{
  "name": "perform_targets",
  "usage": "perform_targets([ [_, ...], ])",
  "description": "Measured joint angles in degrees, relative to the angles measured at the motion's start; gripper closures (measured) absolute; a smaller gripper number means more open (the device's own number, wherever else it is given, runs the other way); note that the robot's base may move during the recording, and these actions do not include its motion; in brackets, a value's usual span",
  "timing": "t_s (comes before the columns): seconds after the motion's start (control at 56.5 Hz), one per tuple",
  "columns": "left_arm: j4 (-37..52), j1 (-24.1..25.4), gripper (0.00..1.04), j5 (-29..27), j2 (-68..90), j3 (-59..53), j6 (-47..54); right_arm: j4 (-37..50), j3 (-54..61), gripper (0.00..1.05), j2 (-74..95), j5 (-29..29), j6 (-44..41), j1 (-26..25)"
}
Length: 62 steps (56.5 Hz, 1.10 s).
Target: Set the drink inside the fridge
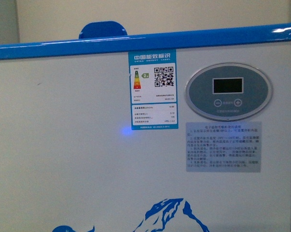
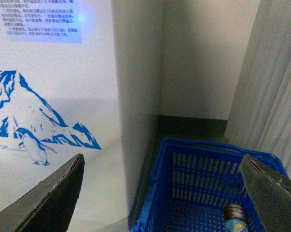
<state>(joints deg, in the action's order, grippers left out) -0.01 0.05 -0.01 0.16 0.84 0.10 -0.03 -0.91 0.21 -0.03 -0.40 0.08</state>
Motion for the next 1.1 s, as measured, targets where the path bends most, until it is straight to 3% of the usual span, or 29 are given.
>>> perform_targets([
  [0.053,0.0,0.0,0.08,0.02,0.0,0.0,0.0,-0.7,-0.17,0.08,0.48,1.03,0.42,0.28],
  [0.142,0.0,0.0,0.08,0.0,0.0,0.0,0.02,-13.0,-5.11,0.08,8.5,10.95,5.73,0.72],
  [0.23,0.0,0.0,0.08,0.07,0.0,0.0,0.02,-16.31,-7.5,0.08,17.57,12.63,7.98,-2.56],
  [0.442,0.0,0.0,0.08,0.02,0.0,0.0,0.0,1.2,-14.12,0.08,50.88,10.38,8.11,-13.2],
  [0.531,0.0,0.0,0.08,-0.02,0.0,0.0,0.0,9.9,-21.42,0.08,70.23,12.66,8.02,-15.61],
  [0.673,0.0,0.0,0.08,0.0,0.0,0.0,0.02,19.52,-32.41,0.08,100.1,21.11,5.97,-15.45],
  [0.867,0.0,0.0,0.08,0.02,0.0,0.0,0.0,20.7,-47.56,0.08,123.29,28.68,5.97,-15.19],
  [1.097,0.0,0.0,0.08,0.02,0.0,0.0,0.0,14.8,-59.56,0.08,135.62,31.08,7.3,-15.19],
])
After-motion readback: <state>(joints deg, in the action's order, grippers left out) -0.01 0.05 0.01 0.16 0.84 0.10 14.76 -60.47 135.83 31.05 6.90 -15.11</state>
